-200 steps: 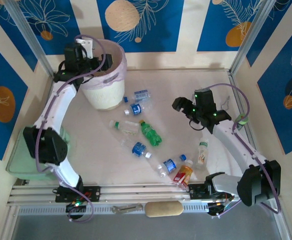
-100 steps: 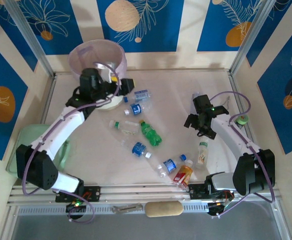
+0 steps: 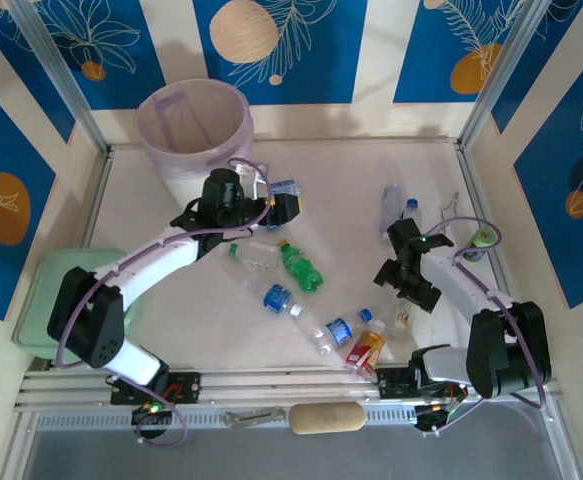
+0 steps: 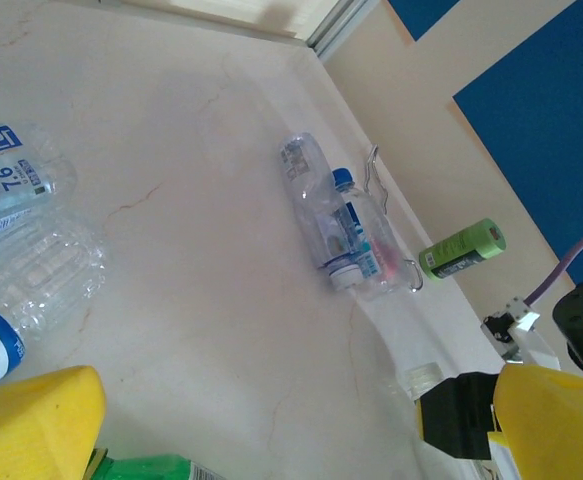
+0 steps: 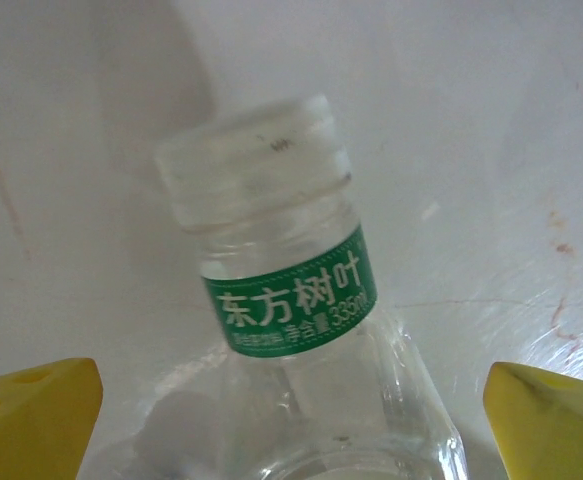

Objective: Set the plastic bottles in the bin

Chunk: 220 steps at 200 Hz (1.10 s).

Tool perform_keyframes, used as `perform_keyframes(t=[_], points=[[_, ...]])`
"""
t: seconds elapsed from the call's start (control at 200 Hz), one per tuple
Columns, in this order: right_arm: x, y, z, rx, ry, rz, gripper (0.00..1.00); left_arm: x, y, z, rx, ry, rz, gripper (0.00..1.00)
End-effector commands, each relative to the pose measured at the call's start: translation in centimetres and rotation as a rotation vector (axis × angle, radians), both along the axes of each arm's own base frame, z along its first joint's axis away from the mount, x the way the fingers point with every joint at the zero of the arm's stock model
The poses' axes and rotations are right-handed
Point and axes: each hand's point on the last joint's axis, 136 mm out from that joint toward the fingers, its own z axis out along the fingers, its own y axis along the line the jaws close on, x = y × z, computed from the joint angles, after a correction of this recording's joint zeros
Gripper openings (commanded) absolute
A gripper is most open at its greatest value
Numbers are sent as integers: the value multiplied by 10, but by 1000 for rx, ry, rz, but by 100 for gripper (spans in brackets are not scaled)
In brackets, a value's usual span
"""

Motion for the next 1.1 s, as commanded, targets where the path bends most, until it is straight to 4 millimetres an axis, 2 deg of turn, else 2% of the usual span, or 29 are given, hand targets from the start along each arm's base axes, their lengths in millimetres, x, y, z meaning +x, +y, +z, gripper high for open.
perform_keyframes(t=[0.0, 0.27, 0.545, 0.76, 0.88, 1.0, 1.095], points=[[-3, 6, -8, 59, -9, -61, 99, 1, -10, 10, -19, -23, -22, 100], [-5, 9, -23, 77, -3, -75, 99, 2, -12, 3, -18, 2, -9, 100], [0, 11, -28, 77, -30, -62, 89, 1, -8, 3, 0, -4, 3, 100], [4, 12, -27, 71, -52, -42, 70, 1, -8, -1, -12, 8, 9, 100], [6, 12, -25, 67, -66, -34, 63, 1, -7, -1, -12, 6, 14, 100], [10, 11, -19, 51, -83, -17, 62, 2, -7, -1, -11, 6, 17, 100], [20, 8, -6, 26, -121, 8, 62, 2, -6, -2, -9, 7, 23, 100]])
